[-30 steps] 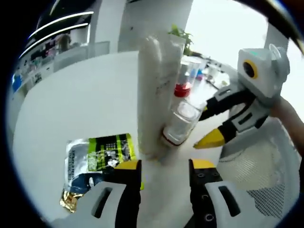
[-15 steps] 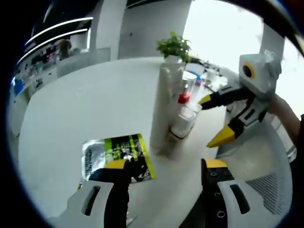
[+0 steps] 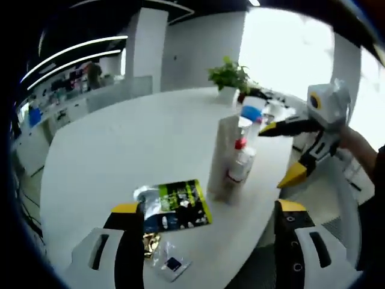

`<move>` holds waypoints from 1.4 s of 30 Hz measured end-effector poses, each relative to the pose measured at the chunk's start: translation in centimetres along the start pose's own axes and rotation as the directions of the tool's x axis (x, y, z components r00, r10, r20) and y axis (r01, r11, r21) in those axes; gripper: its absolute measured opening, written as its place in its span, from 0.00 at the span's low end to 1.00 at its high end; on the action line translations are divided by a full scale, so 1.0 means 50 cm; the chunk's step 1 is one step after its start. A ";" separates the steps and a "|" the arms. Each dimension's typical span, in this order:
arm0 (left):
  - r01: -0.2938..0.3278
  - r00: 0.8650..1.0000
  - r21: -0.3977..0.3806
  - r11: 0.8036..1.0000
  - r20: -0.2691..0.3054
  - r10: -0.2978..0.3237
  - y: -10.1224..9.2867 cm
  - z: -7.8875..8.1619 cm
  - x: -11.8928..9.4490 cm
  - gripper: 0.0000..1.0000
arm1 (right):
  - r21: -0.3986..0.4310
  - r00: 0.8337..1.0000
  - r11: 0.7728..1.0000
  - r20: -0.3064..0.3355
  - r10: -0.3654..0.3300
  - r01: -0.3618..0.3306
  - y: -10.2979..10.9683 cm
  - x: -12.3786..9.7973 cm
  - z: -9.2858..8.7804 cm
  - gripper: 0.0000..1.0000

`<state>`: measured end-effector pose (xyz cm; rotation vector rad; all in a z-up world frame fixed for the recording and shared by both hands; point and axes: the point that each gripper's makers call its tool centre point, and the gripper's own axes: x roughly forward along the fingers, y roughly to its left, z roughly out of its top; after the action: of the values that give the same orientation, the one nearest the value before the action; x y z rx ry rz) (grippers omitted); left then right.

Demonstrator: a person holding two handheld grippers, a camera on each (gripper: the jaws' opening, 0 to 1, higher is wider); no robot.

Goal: Arrange the skincare products in the storage area until every visible bottle or jar stands upright without overlapping.

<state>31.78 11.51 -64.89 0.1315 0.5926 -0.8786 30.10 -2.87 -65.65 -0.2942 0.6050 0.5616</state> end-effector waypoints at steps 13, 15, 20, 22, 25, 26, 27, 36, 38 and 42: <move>0.032 0.999 -0.028 0.999 -0.008 -0.032 -0.009 -0.026 -0.054 0.97 | -0.099 0.996 0.994 0.073 0.050 -0.043 0.055 -0.025 0.056 0.96; 0.037 0.999 -0.043 0.998 -0.006 -0.038 -0.011 -0.027 -0.061 0.97 | -0.106 0.994 0.994 0.092 0.051 -0.041 0.063 -0.028 0.068 0.97; 0.028 0.999 -0.033 0.999 -0.027 -0.029 -0.001 -0.043 -0.060 0.97 | -0.127 0.992 0.990 0.101 0.076 -0.063 0.082 -0.023 0.078 0.99; 0.029 0.999 -0.036 0.999 -0.044 -0.031 0.001 -0.054 -0.061 0.97 | -0.149 0.989 0.987 0.127 0.082 -0.063 0.088 -0.023 0.090 0.99; 0.048 0.998 -0.031 0.998 -0.049 -0.049 -0.002 -0.063 -0.063 0.97 | -0.161 0.988 0.984 0.113 0.101 -0.082 0.099 -0.020 0.093 0.99; 0.060 0.996 -0.034 0.998 -0.061 -0.062 -0.002 -0.069 -0.063 0.97 | -0.168 0.987 0.981 0.114 0.113 -0.093 0.105 -0.019 0.097 0.99; 0.057 0.996 -0.032 0.998 -0.063 -0.059 0.000 -0.071 -0.062 0.97 | -0.169 0.986 0.980 0.111 0.125 -0.105 0.110 -0.017 0.097 0.99; 0.058 0.994 0.026 0.998 -0.097 -0.055 0.041 -0.107 -0.034 0.97 | -0.213 0.980 0.972 0.148 0.134 -0.101 0.129 0.001 0.118 1.00; 0.067 0.990 0.032 0.997 -0.125 -0.062 0.050 -0.121 -0.027 0.91 | -0.222 0.978 0.970 0.156 0.139 -0.102 0.135 0.001 0.124 1.00; 0.065 0.987 0.044 0.997 -0.151 -0.058 0.083 -0.146 -0.001 0.82 | -0.269 0.966 0.950 0.158 0.205 -0.158 0.159 0.008 0.126 1.00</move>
<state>31.71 16.73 -71.46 0.2256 0.7191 -0.9491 28.65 6.38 -61.71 -0.4259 0.3815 0.8387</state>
